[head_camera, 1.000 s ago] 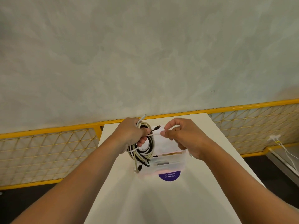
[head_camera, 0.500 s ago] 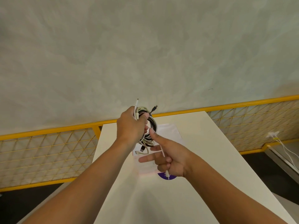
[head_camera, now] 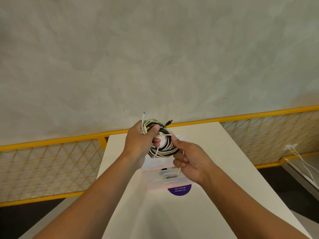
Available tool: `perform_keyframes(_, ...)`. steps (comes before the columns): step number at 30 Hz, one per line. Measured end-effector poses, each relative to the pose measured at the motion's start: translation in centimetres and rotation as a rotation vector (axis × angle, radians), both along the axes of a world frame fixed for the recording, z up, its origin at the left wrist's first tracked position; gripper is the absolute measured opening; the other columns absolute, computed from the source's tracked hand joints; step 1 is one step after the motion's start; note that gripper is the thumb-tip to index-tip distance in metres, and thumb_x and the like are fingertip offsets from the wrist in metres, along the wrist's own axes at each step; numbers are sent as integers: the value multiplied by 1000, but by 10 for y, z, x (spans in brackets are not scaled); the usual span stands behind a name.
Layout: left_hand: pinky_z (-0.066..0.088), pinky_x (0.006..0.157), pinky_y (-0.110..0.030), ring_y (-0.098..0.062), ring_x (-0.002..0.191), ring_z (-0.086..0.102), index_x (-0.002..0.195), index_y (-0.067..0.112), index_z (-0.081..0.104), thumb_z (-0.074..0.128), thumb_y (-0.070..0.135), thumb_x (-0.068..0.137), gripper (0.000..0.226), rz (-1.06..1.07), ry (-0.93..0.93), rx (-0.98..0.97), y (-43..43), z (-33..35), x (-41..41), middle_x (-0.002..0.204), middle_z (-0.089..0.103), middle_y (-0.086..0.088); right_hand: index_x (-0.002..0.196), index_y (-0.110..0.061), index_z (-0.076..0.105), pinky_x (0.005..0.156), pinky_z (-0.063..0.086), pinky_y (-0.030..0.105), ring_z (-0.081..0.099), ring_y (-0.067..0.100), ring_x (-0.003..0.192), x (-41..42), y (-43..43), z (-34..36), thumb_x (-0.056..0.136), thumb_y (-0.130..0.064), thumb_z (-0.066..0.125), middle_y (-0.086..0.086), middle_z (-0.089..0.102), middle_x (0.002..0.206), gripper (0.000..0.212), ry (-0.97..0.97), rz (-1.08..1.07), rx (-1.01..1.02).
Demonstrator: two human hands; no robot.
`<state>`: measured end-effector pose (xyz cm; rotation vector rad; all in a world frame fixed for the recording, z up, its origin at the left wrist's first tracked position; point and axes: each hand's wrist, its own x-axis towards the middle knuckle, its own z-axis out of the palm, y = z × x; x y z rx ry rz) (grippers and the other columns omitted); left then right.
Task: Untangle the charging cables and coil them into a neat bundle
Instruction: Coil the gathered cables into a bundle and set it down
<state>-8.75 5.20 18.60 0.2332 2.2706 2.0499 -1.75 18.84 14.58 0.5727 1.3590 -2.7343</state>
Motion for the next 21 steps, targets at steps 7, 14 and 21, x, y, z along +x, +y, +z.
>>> perform_keyframes(7,52,57,-26,-15,58,59,96,9,63,67,18,94,10,-85,-125,154,-2,-2,5,74,66,-10,114,-15,73,43,22,23,24,9,46,4,1,9,102,-5,50,-3,55,62,27,28,-172,252)
perform_keyframes(14,52,59,-28,-14,57,61,96,12,64,67,19,95,8,-43,-112,115,2,-7,8,74,68,-9,112,-40,72,67,44,16,62,-3,72,7,-5,11,100,-11,58,-21,72,92,34,101,-360,623)
perform_keyframes(21,52,65,-29,-13,58,57,98,8,66,67,18,94,11,-193,-240,131,-3,-4,13,69,65,-5,129,-37,66,74,42,8,60,-5,100,8,0,11,102,-14,55,-18,69,109,38,204,-341,897)
